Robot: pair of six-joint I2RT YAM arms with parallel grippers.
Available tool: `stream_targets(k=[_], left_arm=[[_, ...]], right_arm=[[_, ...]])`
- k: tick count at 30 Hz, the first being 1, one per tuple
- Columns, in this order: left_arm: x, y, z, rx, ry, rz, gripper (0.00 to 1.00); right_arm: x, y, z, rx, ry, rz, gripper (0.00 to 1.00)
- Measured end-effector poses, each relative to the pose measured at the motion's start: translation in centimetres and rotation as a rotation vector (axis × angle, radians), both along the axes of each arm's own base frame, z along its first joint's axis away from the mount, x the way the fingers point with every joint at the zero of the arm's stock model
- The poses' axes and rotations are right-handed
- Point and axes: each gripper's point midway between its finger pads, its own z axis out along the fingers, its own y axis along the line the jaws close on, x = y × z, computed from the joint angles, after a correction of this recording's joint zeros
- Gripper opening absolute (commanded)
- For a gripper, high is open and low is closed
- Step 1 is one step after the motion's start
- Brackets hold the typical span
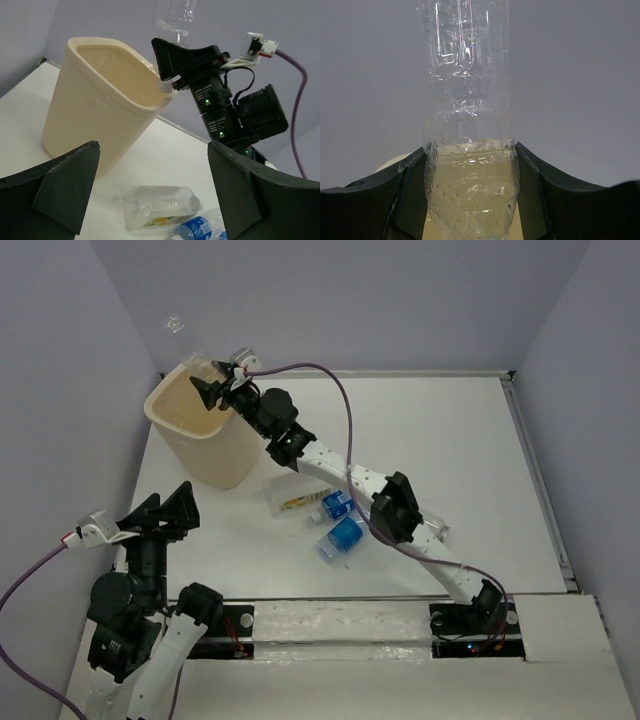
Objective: Put the plastic bottles in the bin
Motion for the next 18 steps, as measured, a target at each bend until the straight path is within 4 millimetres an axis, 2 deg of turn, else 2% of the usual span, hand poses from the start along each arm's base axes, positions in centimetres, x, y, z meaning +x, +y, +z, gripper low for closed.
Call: stream_targets(k=[3,6,7,8,10,11,13,18], left_arm=[[0.0,-0.3,0.1,0.001,-0.001,-0.017,0.99],[0.1,-0.4,0.1,0.001,-0.003,-0.021,0.99],[0.1,-0.4,0.1,0.001,-0.003,-0.021,0.99],[0.1,-0.4,0.1,0.000,-0.004,-0.021,0.99],[0.1,-0.4,0.2,0.000,-0.005,-0.021,0.99],[0.1,-0.4,0.2,0.000,-0.005,-0.021,0.99],[0.1,-0.4,0.3,-0.002,-0.009,-0.021,0.99],[0.1,-0.4,0.3,-0.002,-0.010,-0.020,0.99]], right_arm=[[2.1,-0.3,-2.1,0.038,0.042,0.002,0.25],[3.2,-0.4,-3.5,0.059,0.073,0.011,0.36],[3.2,-0.3,-3.8,0.064,0.080,0.019,0.42],[3.1,-0.3,-3.8,0.076,0.083,0.028,0.55],[2.7,0.0,-3.6,0.089,0.090,0.055,0.66],[2.4,0.1,-3.5,0.098,0.094,0.069,0.76],[1.9,0.4,-3.3,0.113,0.097,0.092,0.80],[1.1,0.9,-3.5,0.117,0.097,0.130,0.82]])
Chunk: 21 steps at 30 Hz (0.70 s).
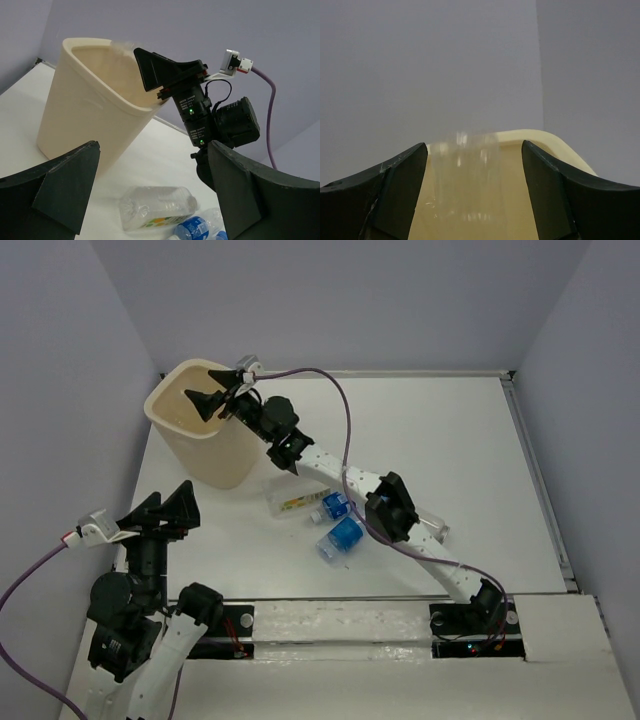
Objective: Put the plastic bottles in the bin
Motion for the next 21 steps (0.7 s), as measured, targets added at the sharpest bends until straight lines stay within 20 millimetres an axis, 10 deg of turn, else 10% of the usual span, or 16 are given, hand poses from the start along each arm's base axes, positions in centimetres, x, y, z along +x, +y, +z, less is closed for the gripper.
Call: stream_targets(k=[14,18,21], left_arm=[[0.0,0.0,0.0,0.000,0.000,0.002,0.99],[0.0,-0.2,0.0,0.004,-0.001,-0.011,0.99],[0.3,-0.7,-0.1,0.014,0.006,-0.028,0.99]], right_arm=[[-3.7,0.5,1.0,-0.076,0.020,0.053,0.78],[-6.3,-2.6,2.3,-0.152,0.061,0.055,0.77],[-9.5,-8.5,1.5,-0.237,0.140,0.016,0.77]])
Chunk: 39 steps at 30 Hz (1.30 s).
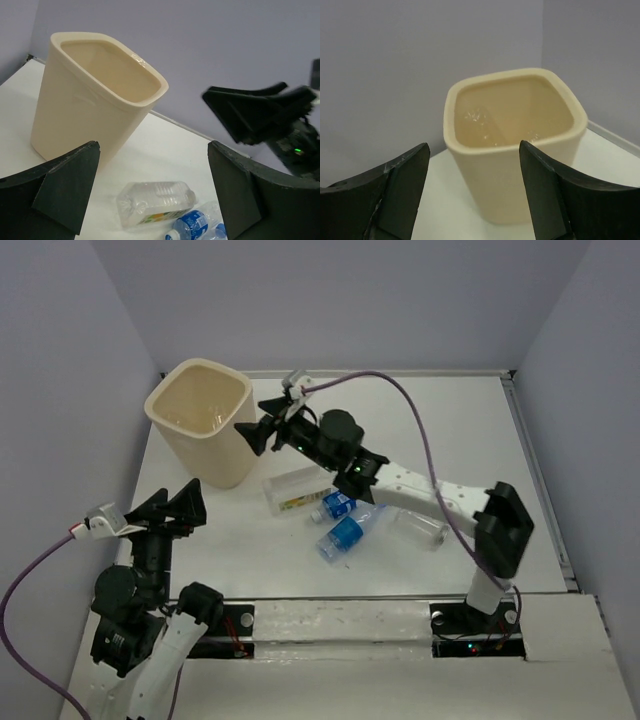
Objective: Put the plastic bottles in the bin
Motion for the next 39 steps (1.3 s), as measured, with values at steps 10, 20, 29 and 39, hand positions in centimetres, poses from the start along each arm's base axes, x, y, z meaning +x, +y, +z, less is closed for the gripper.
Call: stream_targets(k=[10,20,29,39], left_arm=[[1.7,-3.1,-1.2,0.080,0.063,-0.123,0.99],[1.5,-3.9,-0.9,0.105,0.046,-0.169,0.99],[0.5,-3.6,-0.1,0.097,0.000,-0.176,0.99],[-0.4,-3.4,0.5,0.082,-0.040,-0.188,0.99]], right_arm=[[-7.3,-23.5,-8.5,-0.217,0.384,-0.366,1.00],[-13.3,-35.9,-13.7,-0.402,0.760,-0.664,1.00],[-11.8,-37.5,-20.6,-0.855,0.959,-0.762,1.00],[-10.4,-37.7,-24.8,-1.147,1.040,-0.561,1.00]])
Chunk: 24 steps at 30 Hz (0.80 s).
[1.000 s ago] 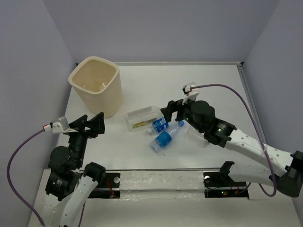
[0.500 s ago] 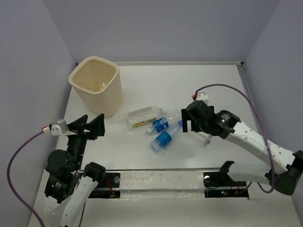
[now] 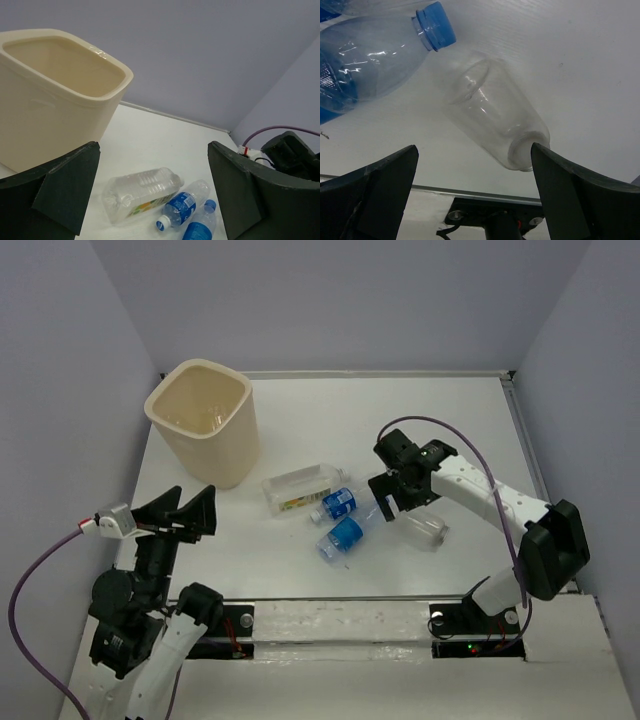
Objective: Put the plastic bottles in the bin
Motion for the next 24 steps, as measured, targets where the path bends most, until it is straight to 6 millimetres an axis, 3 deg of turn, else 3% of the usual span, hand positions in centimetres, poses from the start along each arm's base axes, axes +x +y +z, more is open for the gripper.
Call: stream_targets(k=[9,17,21,24], left_arm=[[-0.2,0.2,0.1,-0.007,-0.007,0.006,0.99],[-0.1,0.4,0.1,-0.010,-0.006,0.015,0.99],[-0.1,0.4,0.1,-0.010,-0.006,0.016,0.99],[-0.1,0.4,0.1,-0.010,-0.006,0.016,0.99]], right_arm=[[0.6,-0.8,-3.4,0.000,0.158,0.079,1.00],[2.3,-2.3,-5.1,0.044,0.184,0.012,0.94],[3.3,-2.7,-6.4,0.068,0.179,-0.027,0.83],[3.6,-3.5,-8.0,0.070,0.195,-0.075,0.86]])
